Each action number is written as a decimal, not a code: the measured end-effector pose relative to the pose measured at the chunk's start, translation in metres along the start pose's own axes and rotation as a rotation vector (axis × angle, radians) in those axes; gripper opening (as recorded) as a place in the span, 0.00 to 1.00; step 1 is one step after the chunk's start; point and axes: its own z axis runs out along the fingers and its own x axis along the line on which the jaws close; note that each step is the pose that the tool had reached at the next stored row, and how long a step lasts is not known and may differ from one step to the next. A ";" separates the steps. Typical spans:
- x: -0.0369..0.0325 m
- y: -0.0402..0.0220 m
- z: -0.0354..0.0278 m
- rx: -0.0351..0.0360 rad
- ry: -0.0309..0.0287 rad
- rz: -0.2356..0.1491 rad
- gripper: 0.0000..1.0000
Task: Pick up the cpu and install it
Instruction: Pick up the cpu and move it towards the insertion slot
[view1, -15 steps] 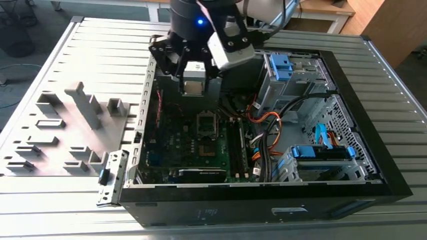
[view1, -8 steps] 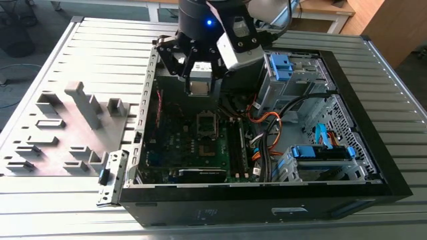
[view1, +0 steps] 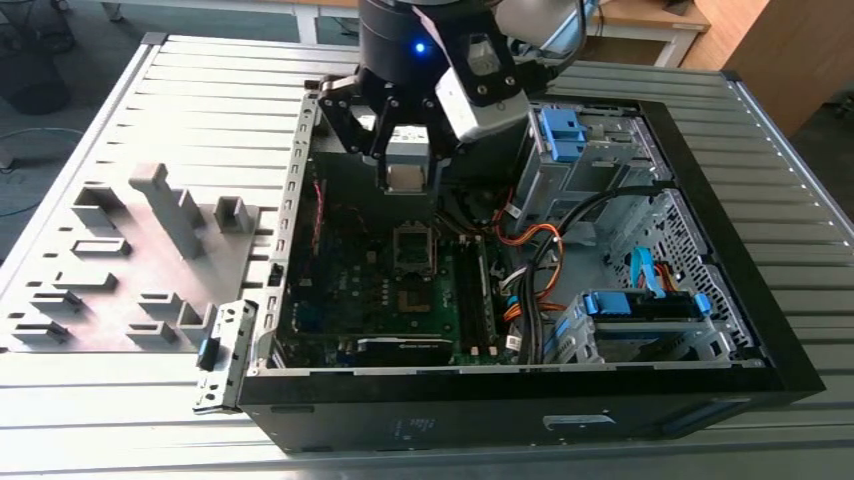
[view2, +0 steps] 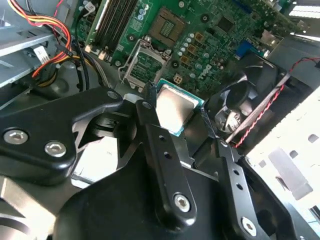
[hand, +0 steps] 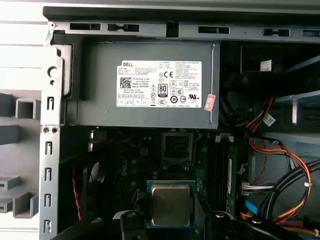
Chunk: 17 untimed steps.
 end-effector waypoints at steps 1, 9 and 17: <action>0.0000 -0.0001 0.0004 0.0001 0.0000 0.000 0.47; -0.0062 -0.0005 0.0044 0.0001 -0.0002 0.010 0.47; -0.0100 -0.0011 0.0120 0.0002 -0.0003 0.024 0.47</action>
